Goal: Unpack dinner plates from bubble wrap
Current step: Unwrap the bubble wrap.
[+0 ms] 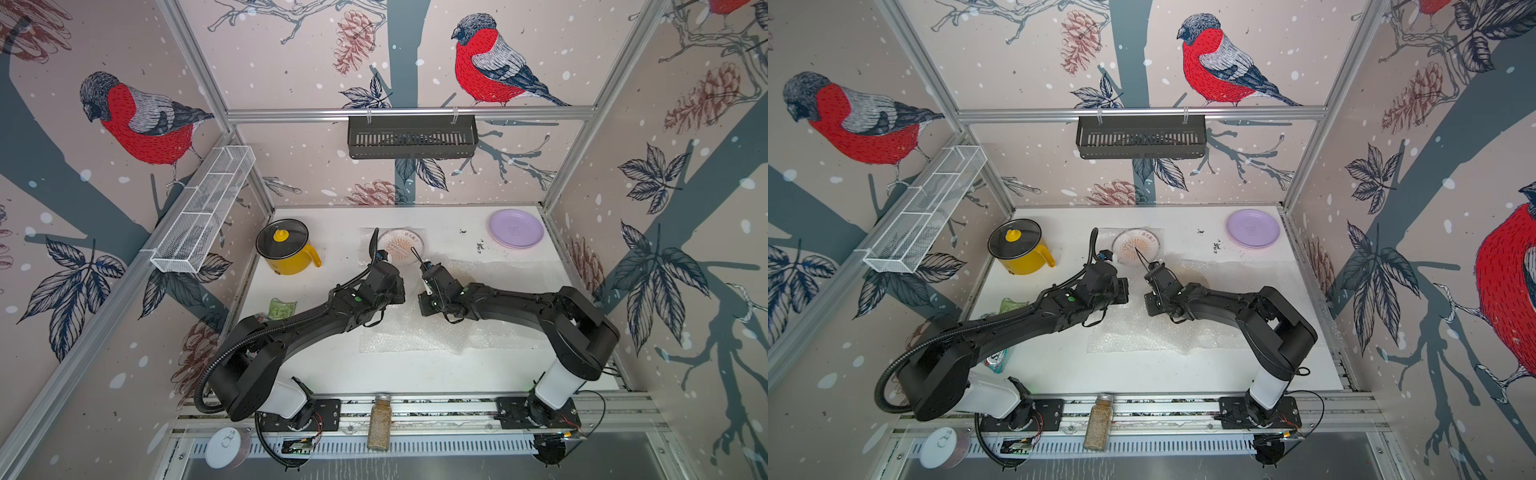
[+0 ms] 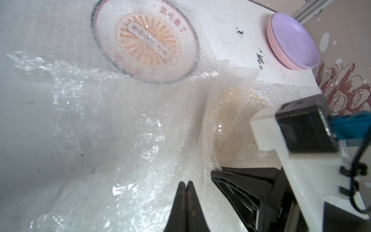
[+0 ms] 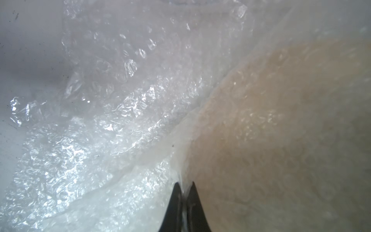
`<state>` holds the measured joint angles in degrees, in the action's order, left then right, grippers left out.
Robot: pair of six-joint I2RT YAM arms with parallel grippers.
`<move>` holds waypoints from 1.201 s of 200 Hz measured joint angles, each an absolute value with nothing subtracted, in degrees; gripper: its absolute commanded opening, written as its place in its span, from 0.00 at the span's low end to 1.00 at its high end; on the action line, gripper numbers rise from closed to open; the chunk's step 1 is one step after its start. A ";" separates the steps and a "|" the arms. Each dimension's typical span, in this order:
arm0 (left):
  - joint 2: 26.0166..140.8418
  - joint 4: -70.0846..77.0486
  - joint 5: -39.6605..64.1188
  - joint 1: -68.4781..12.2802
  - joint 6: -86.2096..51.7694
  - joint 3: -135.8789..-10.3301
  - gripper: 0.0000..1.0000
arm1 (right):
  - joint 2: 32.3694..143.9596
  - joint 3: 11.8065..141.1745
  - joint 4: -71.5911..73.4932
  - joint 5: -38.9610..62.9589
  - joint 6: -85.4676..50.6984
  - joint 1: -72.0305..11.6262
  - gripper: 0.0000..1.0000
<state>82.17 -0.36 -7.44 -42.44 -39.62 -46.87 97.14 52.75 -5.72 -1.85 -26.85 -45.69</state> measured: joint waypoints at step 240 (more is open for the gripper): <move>97.60 5.28 5.91 -42.68 -6.07 -51.57 0.40 | 90.37 49.15 -5.13 1.65 -25.28 -44.45 0.03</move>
<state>97.60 5.28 5.91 -42.68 -6.07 -51.57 90.37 49.15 -5.13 1.65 -25.28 -44.45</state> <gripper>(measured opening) 0.417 0.063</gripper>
